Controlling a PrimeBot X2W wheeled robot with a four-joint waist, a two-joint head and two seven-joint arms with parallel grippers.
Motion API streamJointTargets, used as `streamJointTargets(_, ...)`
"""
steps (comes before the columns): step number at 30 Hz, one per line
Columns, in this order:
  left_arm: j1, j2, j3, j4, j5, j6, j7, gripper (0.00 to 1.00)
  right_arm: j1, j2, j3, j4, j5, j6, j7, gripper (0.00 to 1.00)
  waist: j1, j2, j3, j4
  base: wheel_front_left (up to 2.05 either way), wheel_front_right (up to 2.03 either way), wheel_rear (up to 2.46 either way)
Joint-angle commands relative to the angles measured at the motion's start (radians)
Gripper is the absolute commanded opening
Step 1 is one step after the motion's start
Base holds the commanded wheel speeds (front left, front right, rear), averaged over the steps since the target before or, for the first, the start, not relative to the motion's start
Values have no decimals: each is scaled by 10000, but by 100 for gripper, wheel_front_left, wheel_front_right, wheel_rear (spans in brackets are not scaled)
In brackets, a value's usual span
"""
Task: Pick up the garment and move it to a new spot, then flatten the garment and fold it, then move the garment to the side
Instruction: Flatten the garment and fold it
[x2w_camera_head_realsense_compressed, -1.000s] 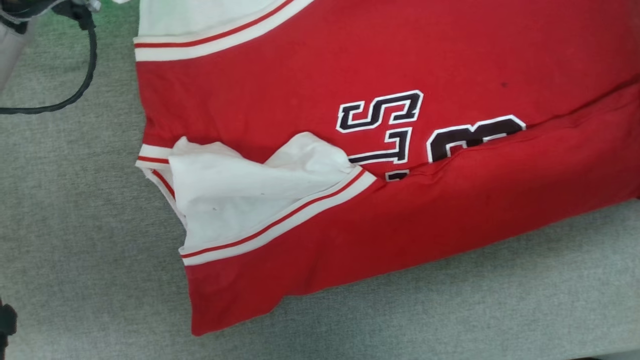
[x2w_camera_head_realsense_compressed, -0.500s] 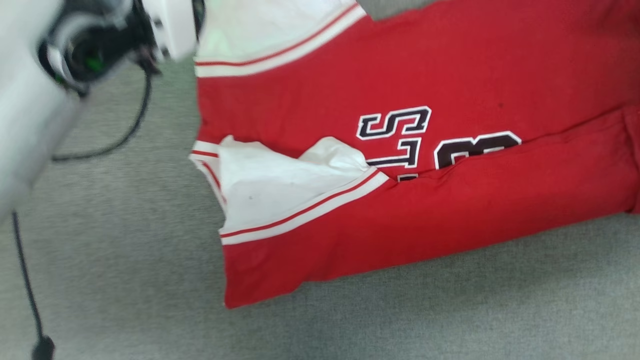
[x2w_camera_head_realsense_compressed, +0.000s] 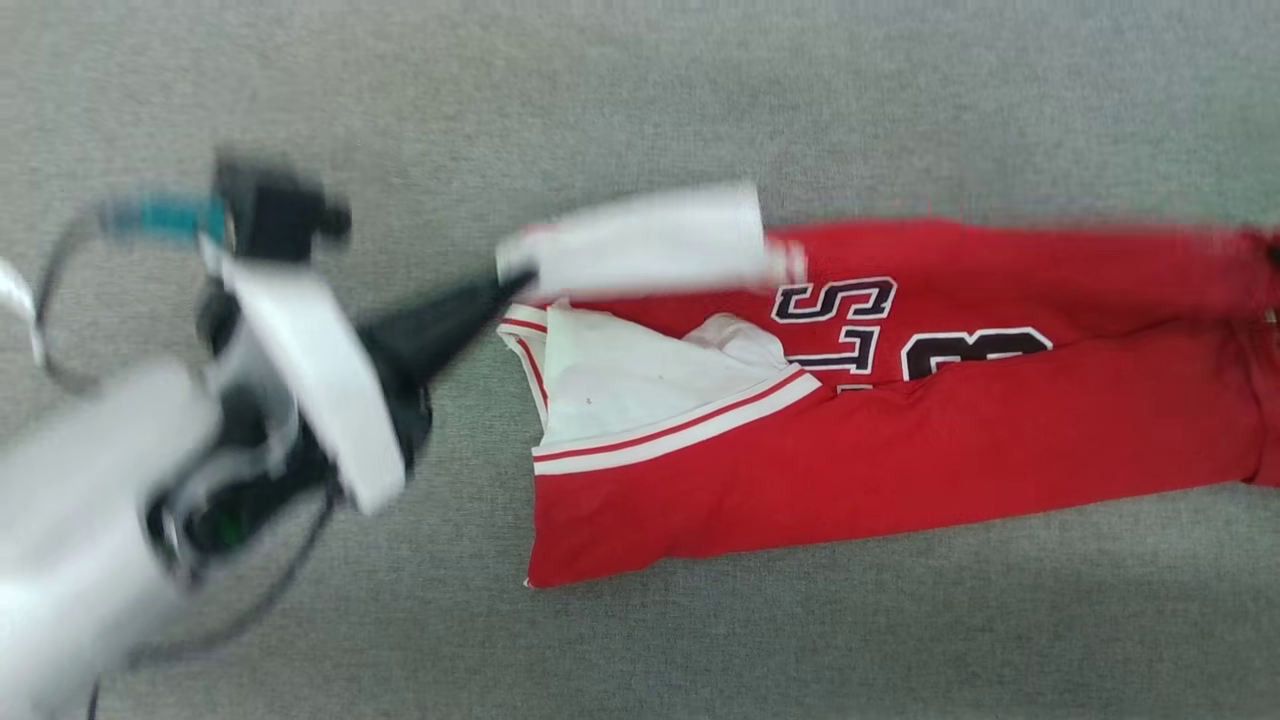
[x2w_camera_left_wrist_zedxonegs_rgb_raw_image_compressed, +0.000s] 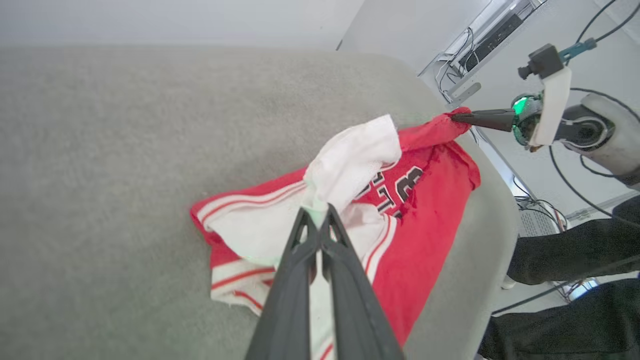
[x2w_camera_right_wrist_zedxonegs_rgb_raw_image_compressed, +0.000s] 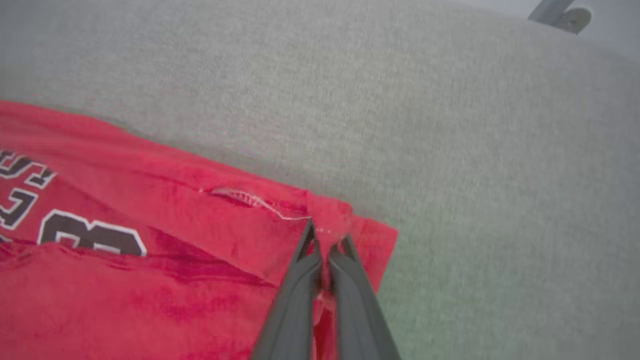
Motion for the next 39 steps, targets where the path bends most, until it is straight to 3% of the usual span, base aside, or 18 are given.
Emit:
streamJointTargets(1, 405, 79, -49, -224, 32, 32, -327, 0, 463, 37, -182, -107, 12, -2, -127, 0, 0, 0, -125, 62, 0, 0, 0)
streamJointTargets(5, 1913, 457, -192, -785, -112, 196, -1563, 0, 1956, 167, -1044, -536, -13, -2, -472, 0, 0, 0, -214, 6, 0, 0, 0)
streamJointTargets(10, 3222, 521, -517, -1283, -189, 354, -2441, 0, 3354, 564, -2203, -998, -244, -2, -451, 0, 0, 0, -141, -17, 0, 0, 0)
streamJointTargets(14, 3573, 146, -762, -1089, 48, 499, -2591, 0, 3952, 1007, -2908, -1175, -571, -2, -279, 0, 0, 0, -43, 43, 0, 0, 0)
streamJointTargets(25, 3516, -1038, -632, 1106, 268, 255, -2900, 0, 3594, 2490, -3798, -629, -1787, -2, -155, 0, 0, 0, 104, -43, 0, 0, 0)
streamJointTargets(26, 3532, -1097, -589, 1325, 353, 245, -2959, 11, 3565, 2585, -3794, -605, -1870, -2, -106, 0, 0, 0, 96, -60, 0, 0, 0)
streamJointTargets(27, 3584, -1135, -480, 1513, 408, 225, -2992, 30, 3514, 2691, -3813, -614, -1941, -2, -151, 14, 0, 0, 87, -82, 0, 0, 0)
streamJointTargets(28, 3695, -1228, -306, 1659, 367, 209, -3052, 53, 3483, 2765, -3859, -640, -2004, -2, -164, 37, 0, 0, 78, -97, 0, 0, 0)
streamJointTargets(29, 3813, -1300, -130, 1727, 372, 196, -3081, 87, 3499, 2786, -3907, -692, -2032, -2, -129, 75, 0, 0, 65, -103, 0, 0, 0)
streamJointTargets(30, 3897, -1341, 55, 1790, 491, 177, -3122, 100, 3557, 2794, -3980, -748, -2027, -2, -68, 100, 0, 0, 45, -103, 0, 0, 0)
streamJointTargets(39, 5495, -2431, 2999, 1555, 2369, 104, -3153, 100, 4138, 2624, -5119, -826, -1590, -2, 461, 100, 0, 0, -363, 234, 0, 0, 0)
